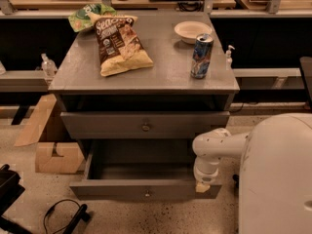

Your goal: Open middle drawer

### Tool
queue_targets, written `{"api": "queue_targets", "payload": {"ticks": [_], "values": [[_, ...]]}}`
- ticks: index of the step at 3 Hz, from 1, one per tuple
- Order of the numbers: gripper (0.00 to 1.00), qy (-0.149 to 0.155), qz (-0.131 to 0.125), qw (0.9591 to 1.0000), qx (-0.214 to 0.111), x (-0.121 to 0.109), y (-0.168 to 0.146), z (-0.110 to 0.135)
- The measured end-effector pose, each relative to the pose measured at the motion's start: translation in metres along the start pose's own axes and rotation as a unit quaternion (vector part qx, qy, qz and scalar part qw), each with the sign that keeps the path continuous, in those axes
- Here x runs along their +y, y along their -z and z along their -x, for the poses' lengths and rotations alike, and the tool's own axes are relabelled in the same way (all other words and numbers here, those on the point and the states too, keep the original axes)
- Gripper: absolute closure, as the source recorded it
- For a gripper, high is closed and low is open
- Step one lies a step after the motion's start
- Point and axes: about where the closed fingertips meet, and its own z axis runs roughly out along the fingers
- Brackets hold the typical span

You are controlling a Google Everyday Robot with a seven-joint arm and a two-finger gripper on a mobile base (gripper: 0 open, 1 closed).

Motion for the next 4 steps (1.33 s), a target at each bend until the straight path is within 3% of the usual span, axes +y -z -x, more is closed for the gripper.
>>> {"api": "queue_targets", "payload": {"ticks": [3, 4], "values": [[1.00, 0.011, 0.042, 0.9989, 0.019, 0.028, 0.014, 0.005], [1.00, 0.011, 0.042, 0.9989, 0.019, 0.028, 0.014, 0.005]]}}
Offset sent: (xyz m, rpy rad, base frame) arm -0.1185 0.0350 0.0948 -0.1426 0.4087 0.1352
